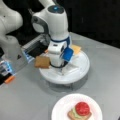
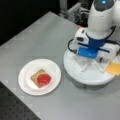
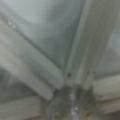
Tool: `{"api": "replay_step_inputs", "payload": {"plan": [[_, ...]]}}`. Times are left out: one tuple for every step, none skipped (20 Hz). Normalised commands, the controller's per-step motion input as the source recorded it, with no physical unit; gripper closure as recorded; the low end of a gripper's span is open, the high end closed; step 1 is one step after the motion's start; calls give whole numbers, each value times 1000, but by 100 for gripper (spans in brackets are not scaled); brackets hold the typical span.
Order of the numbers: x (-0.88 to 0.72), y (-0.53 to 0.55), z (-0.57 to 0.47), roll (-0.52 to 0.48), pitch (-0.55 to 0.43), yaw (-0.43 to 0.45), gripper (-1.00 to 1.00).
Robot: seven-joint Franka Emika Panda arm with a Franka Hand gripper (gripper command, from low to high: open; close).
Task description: Ingredient selection for cheeseburger or sandwich
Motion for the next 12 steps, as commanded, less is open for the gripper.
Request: {"api": "replay_step_inputs", "payload": {"plan": [[2, 18, -6, 64, 20, 547, -100], [16, 22, -22, 105, 35, 514, -100], [24, 25, -32, 117, 39, 453, -100], [39, 28, -46, 143, 56, 402, -100], [59, 35, -61, 157, 62, 364, -100], [83, 43, -67, 167, 68, 315, -100], [108, 48, -74, 172, 72, 278, -100], [130, 47, -73, 176, 76, 245, -100], [146, 48, -63, 175, 75, 217, -100], [151, 53, -55, 173, 70, 193, -100], [155, 68, -41, 165, 62, 179, -100], [148, 83, -41, 148, 54, 183, -100]]}}
